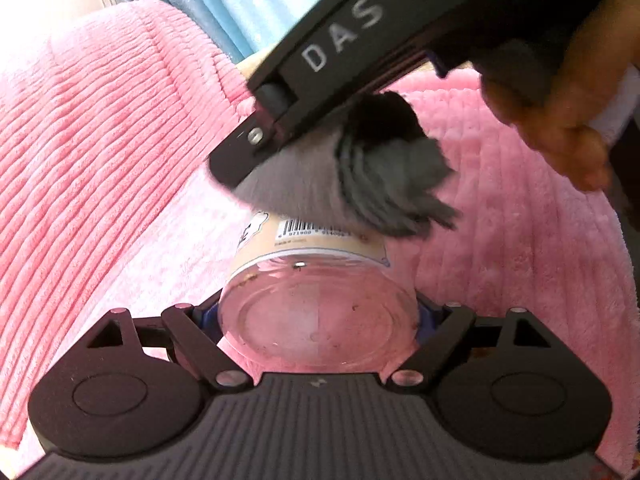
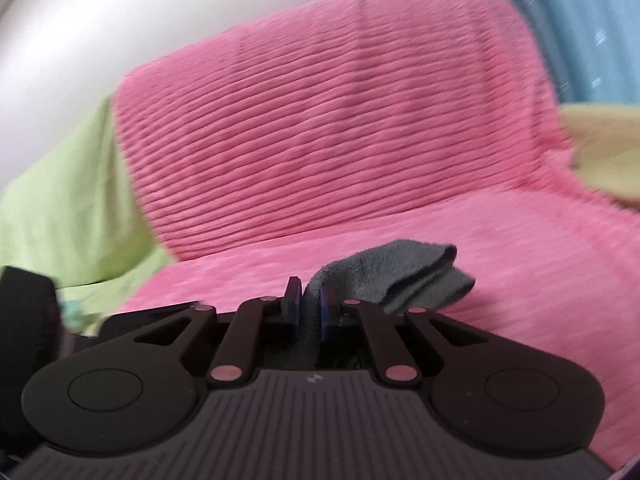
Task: Clean container
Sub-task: 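Rotate the jar with the left gripper while the right gripper wipes its base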
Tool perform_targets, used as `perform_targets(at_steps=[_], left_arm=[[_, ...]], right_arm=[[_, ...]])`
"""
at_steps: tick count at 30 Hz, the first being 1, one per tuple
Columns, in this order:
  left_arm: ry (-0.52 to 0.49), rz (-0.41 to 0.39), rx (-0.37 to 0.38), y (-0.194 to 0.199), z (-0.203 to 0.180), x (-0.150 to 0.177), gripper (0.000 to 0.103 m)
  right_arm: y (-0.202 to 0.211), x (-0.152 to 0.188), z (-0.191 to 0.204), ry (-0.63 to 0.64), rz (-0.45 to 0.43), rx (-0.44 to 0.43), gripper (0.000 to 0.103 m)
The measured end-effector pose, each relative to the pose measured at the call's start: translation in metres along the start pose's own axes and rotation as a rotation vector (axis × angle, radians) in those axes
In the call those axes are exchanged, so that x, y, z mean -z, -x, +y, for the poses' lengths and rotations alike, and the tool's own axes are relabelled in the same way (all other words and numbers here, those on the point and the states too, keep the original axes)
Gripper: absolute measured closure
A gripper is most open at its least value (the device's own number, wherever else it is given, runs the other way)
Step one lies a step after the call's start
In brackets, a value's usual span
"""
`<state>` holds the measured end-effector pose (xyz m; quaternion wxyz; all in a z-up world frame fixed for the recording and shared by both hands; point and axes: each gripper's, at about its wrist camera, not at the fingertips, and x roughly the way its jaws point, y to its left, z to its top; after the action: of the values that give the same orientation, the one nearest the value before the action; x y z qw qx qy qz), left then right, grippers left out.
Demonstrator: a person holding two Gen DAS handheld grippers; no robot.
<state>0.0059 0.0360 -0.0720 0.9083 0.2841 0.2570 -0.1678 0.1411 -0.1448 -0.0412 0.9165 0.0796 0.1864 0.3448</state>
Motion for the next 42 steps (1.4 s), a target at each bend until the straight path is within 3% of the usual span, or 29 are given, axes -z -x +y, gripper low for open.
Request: perform_targets(at_steps=[4, 10, 13, 15, 18, 21, 25, 28, 32, 37, 42], left_arm=[[0.015, 0.003, 0.012, 0.004, 0.000, 0.000, 0.018], [0.347, 0.036, 0.251, 0.005, 0.039, 0.002, 0.015], [0.404, 0.031, 0.284, 0.005, 0.045, -0.001, 0.018], [0.320, 0.021, 0.215, 0.018, 0.032, -0.002, 0.018], [0.116, 0.005, 0.068, 0.020, 0.012, -0.001, 0.018], [0.010, 0.004, 0.006, 0.021, -0.001, 0.003, 0.018], [0.019, 0.007, 0.010, 0.002, 0.005, -0.002, 0.018], [0.031, 0.005, 0.020, 0.007, 0.005, 0.004, 0.018], [0.037, 0.012, 0.026, 0.007, 0.004, 0.004, 0.018], [0.036, 0.015, 0.028, 0.007, 0.002, 0.005, 0.018], [0.031, 0.005, 0.029, 0.007, 0.000, 0.005, 0.018]], right_arm=[[0.001, -0.004, -0.004, -0.049, 0.004, -0.001, 0.097], [0.005, -0.005, -0.012, -0.107, 0.018, -0.015, 0.097], [0.006, -0.005, -0.015, -0.119, 0.023, -0.012, 0.097], [0.009, -0.004, -0.013, -0.116, 0.030, -0.006, 0.097], [0.014, -0.005, -0.006, -0.091, 0.040, -0.015, 0.095], [0.018, -0.006, 0.003, -0.064, 0.052, -0.116, 0.095], [0.016, -0.005, 0.025, 0.002, 0.093, -0.258, 0.095], [0.011, 0.001, 0.035, 0.026, 0.135, -0.278, 0.096], [0.005, 0.003, 0.024, -0.032, 0.133, -0.281, 0.098], [0.001, 0.002, 0.006, -0.086, 0.090, -0.207, 0.098], [0.004, -0.001, -0.006, -0.069, 0.046, -0.050, 0.098]])
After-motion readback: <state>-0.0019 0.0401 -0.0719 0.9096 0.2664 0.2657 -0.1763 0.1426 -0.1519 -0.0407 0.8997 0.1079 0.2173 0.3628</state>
